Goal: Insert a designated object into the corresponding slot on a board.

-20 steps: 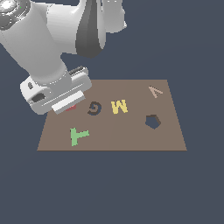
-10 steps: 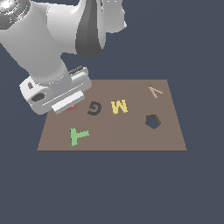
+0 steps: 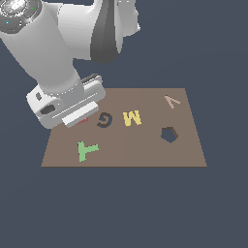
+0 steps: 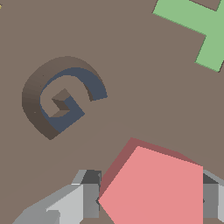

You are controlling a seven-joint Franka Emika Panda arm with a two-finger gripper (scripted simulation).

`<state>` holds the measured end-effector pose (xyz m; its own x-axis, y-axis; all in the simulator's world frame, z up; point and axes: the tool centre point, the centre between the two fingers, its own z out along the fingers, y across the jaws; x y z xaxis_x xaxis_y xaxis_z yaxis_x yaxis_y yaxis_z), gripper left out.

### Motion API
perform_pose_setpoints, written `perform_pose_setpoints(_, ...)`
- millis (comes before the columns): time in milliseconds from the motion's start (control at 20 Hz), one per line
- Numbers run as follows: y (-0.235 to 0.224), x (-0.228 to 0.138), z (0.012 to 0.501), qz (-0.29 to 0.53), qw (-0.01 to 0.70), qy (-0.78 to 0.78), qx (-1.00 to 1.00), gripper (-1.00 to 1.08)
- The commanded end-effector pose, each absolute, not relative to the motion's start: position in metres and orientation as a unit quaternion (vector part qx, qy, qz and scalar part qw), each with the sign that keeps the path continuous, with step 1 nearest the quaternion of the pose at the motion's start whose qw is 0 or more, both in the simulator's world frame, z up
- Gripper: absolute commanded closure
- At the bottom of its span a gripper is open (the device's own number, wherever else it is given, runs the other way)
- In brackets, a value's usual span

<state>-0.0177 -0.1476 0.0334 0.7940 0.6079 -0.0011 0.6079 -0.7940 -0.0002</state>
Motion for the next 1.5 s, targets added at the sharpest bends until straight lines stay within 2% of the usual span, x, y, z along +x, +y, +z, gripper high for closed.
perform_pose_setpoints(0,-0.131,-0.012,0.034,0.000,0.000,0.330,0.944,1.08)
perform_pose_setpoints(250,-0.078,0.005,0.035,0.000,0.000,0.357,0.934,1.08)
perform_pose_setpoints(650,0.048,0.033,0.039,0.000,0.001,0.420,0.907,1.08)
perform_pose_setpoints(900,0.107,0.041,0.040,0.000,0.001,0.449,0.894,1.08)
perform_pose_setpoints(1150,0.140,0.044,0.041,0.000,0.001,0.465,0.885,1.08)
perform_pose_setpoints(1450,0.147,0.044,0.040,0.000,0.000,0.468,0.884,1.08)
